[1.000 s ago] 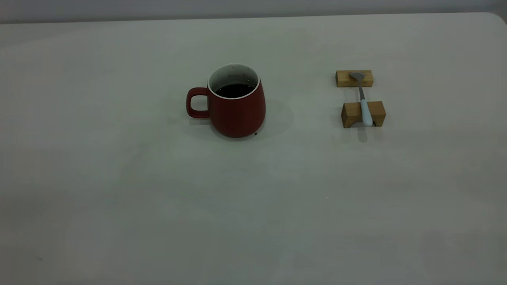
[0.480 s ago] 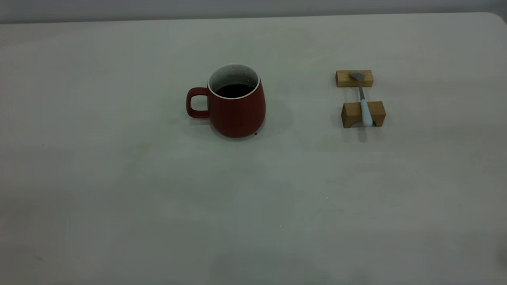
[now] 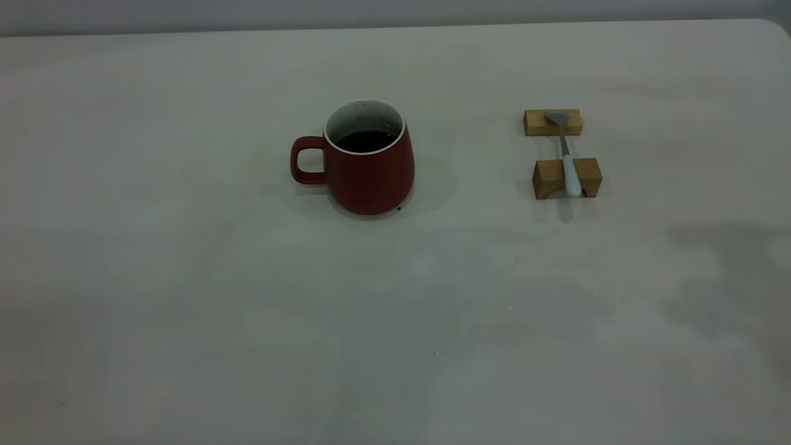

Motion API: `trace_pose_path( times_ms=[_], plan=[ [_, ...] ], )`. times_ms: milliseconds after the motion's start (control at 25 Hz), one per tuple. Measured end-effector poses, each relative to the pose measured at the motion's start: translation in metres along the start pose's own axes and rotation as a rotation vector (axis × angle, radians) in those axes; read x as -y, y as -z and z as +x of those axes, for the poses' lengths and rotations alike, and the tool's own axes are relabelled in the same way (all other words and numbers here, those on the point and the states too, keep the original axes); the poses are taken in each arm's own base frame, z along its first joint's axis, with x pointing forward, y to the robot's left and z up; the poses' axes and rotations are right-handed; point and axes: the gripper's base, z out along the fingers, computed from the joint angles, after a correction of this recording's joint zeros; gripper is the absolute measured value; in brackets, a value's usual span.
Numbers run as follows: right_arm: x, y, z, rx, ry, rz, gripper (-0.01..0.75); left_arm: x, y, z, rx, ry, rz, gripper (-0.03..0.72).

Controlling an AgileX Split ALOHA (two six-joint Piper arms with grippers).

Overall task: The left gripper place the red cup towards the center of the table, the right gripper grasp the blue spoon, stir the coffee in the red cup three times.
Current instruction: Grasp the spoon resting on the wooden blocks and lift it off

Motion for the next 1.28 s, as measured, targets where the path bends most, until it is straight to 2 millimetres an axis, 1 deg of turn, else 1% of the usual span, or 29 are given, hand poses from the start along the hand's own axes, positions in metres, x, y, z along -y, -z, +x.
trace_pose_path(
  times_ms=[120, 320, 480, 560, 640, 720, 880, 1040, 1200, 1280],
  plan=[
    [-0.013, -0.027, -0.017, -0.019, 0.062, -0.021, 0.62, 0.0, 0.0, 0.0, 0.0, 0.0, 0.0, 0.247],
    [-0.044, -0.066, -0.041, -0.055, 0.157, -0.045, 0.615, 0.0, 0.0, 0.0, 0.0, 0.0, 0.0, 0.247],
    [-0.073, -0.102, -0.055, -0.105, 0.214, -0.067, 0.614, 0.0, 0.0, 0.0, 0.0, 0.0, 0.0, 0.247],
    [-0.083, -0.121, -0.059, -0.134, 0.233, -0.072, 0.612, 0.0, 0.0, 0.0, 0.0, 0.0, 0.0, 0.247],
    [-0.09, -0.135, -0.064, -0.151, 0.249, -0.075, 0.61, 0.0, 0.0, 0.0, 0.0, 0.0, 0.0, 0.247],
    [-0.093, -0.147, -0.07, -0.164, 0.253, -0.077, 0.61, 0.0, 0.0, 0.0, 0.0, 0.0, 0.0, 0.247],
    [-0.096, -0.164, -0.079, -0.17, 0.263, -0.075, 0.609, 0.0, 0.0, 0.0, 0.0, 0.0, 0.001, 0.247],
    [-0.096, -0.177, -0.087, -0.17, 0.279, -0.051, 0.609, 0.0, 0.0, 0.0, 0.0, 0.0, 0.001, 0.247],
    [-0.092, -0.189, -0.09, -0.18, 0.273, -0.011, 0.612, 0.0, 0.0, 0.0, 0.0, 0.0, 0.001, 0.247],
    [-0.091, -0.193, -0.091, -0.183, 0.26, 0.003, 0.641, 0.0, 0.0, 0.0, 0.0, 0.0, 0.001, 0.247]
  ],
)
